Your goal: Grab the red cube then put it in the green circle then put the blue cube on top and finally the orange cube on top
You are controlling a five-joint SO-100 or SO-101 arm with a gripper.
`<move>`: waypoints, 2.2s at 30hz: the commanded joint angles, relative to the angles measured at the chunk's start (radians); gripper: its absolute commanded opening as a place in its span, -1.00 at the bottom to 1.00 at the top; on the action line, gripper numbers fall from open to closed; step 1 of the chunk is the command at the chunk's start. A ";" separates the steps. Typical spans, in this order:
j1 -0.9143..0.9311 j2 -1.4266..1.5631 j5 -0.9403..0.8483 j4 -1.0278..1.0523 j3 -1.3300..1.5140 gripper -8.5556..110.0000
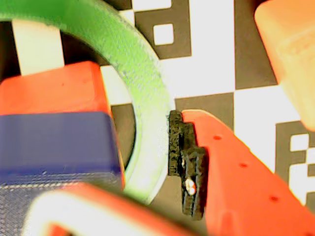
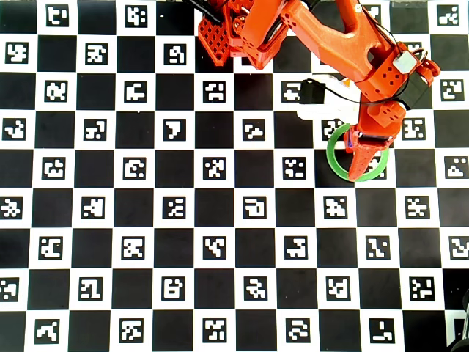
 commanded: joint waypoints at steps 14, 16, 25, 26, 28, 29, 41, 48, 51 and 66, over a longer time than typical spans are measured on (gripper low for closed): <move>0.109 0.229 -0.112 0.103 0.012 0.14; 0.138 0.253 -0.133 0.121 0.015 0.14; 0.319 0.390 -0.334 0.255 -0.011 0.09; 0.341 0.393 -0.356 0.278 -0.020 0.09; 0.388 0.402 -0.403 0.314 -0.037 0.09; 0.414 0.407 -0.423 0.331 -0.044 0.08; 0.588 0.460 -0.652 0.453 -0.077 0.02; 0.591 0.566 -0.721 0.457 0.008 -0.01; 0.574 0.627 -0.687 0.457 0.049 -0.01; 0.210 0.796 -0.402 0.440 0.161 0.00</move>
